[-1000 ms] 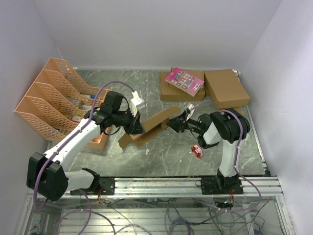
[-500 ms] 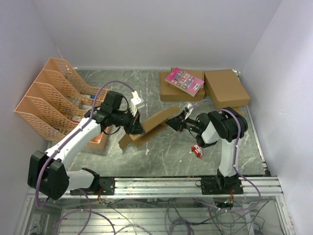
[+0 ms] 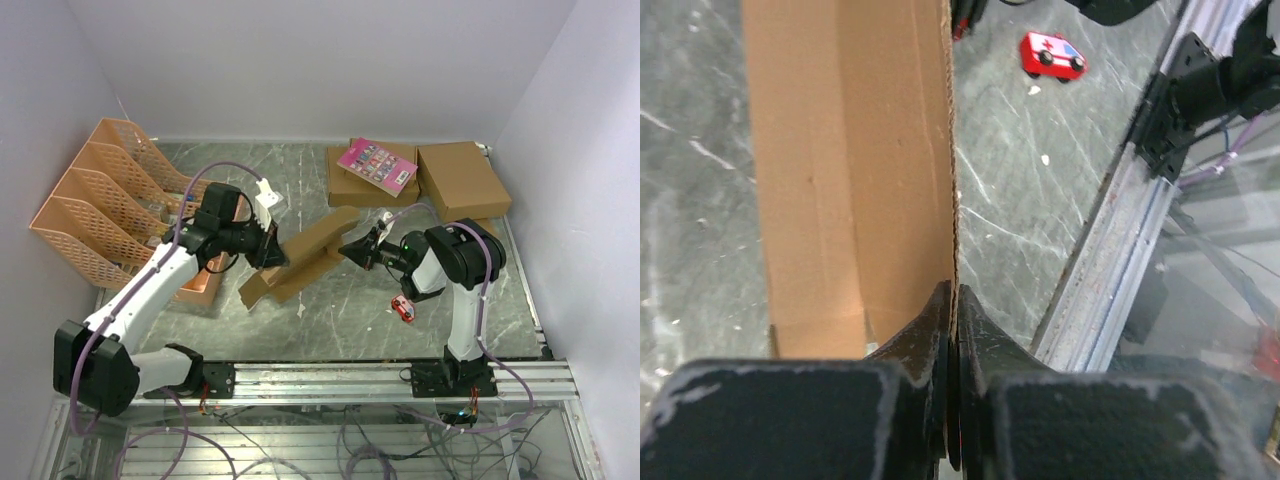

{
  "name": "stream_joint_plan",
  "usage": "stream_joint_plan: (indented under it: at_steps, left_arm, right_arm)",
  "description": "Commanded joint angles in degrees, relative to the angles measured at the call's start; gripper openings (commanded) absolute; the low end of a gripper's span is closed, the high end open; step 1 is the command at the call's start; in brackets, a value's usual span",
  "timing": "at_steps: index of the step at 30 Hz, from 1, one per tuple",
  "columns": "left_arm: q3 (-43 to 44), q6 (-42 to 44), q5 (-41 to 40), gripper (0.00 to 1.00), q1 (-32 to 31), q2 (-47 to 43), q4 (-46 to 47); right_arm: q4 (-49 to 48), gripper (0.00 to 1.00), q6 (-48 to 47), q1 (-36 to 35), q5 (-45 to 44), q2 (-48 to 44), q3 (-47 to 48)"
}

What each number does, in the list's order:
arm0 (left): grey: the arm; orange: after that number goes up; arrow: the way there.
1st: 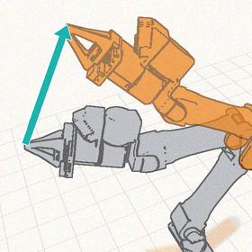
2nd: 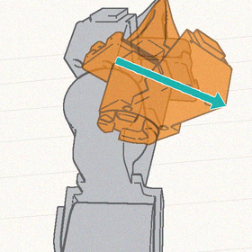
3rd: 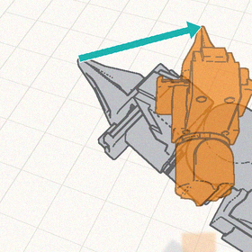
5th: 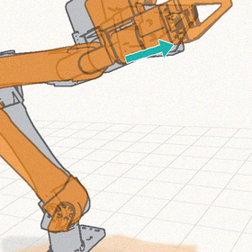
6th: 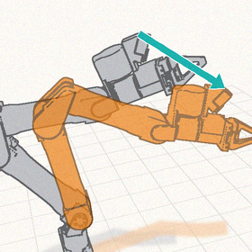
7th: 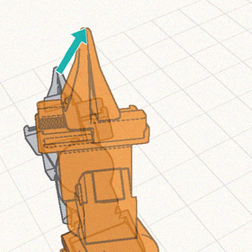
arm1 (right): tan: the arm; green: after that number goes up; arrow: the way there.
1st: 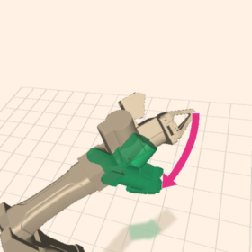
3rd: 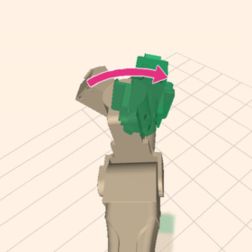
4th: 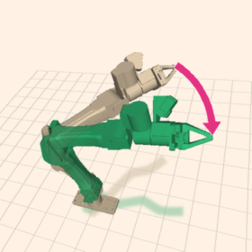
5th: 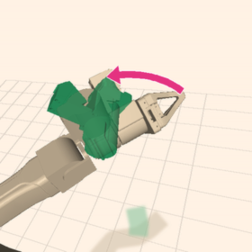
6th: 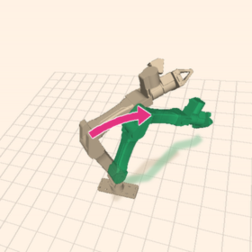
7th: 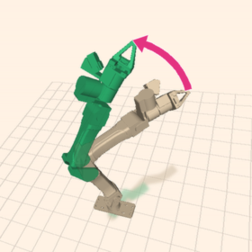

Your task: Fold the paper box

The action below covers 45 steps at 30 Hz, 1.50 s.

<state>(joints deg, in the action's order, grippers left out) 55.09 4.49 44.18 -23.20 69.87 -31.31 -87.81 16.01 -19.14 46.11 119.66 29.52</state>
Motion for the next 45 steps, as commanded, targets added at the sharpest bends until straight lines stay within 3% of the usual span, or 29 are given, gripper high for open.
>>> stream_joint_plan:
  at_steps: [1,7,11,14,19,23,26,35,40,45]
  left_arm:
    - [2.4,-2.4,-6.2,0.12,0.9,-3.9,1.4]
    - [1.9,-4.5,-12.3,0.26,0.9,-7.4,3.7]
    - [1.4,-5.3,-14.9,0.31,0.9,-8.2,4.4]
    - [1.2,-5.9,-16.5,0.33,0.9,-8.1,4.7]
    - [0.4,-7.8,-20.0,0.47,1.0,-10.2,7.0]
    - [-0.7,-9.2,-22.7,0.6,1.1,-12.3,8.6]
    - [-1.8,-10.3,-22.4,0.63,1.1,-13.2,9.8]
    - [-4.6,-14.9,-18.3,0.66,1.1,-15.8,13.0]
    - [-5.5,-16.3,-22.3,0.71,1.2,-17.7,11.4]
    - [-5.9,-18.3,-25.7,0.89,1.2,-18.7,10.0]
  right_arm:
    - [-12.9,0.0,-1.0,-0.2,1.7,-2.3,-0.3]
    - [-3.6,0.0,-1.5,-0.1,3.6,-7.4,0.9]
    - [8.6,0.0,-4.8,-0.1,4.9,-12.3,2.7]
    - [24.7,0.0,-10.2,-0.1,5.6,-16.6,5.1]
    - [54.6,0.0,-21.8,-0.1,4.9,-22.3,12.3]
    - [72.6,0.0,-28.9,0.0,4.2,-24.4,17.2]
    - [84.7,0.0,-32.2,0.0,4.0,-25.1,20.4]
    - [103.6,0.0,-38.6,0.1,0.6,-25.2,26.0]
    - [109.4,0.0,-40.6,0.2,-1.7,-25.4,27.4]
    - [112.4,0.0,-42.5,0.1,-3.6,-25.2,27.4]
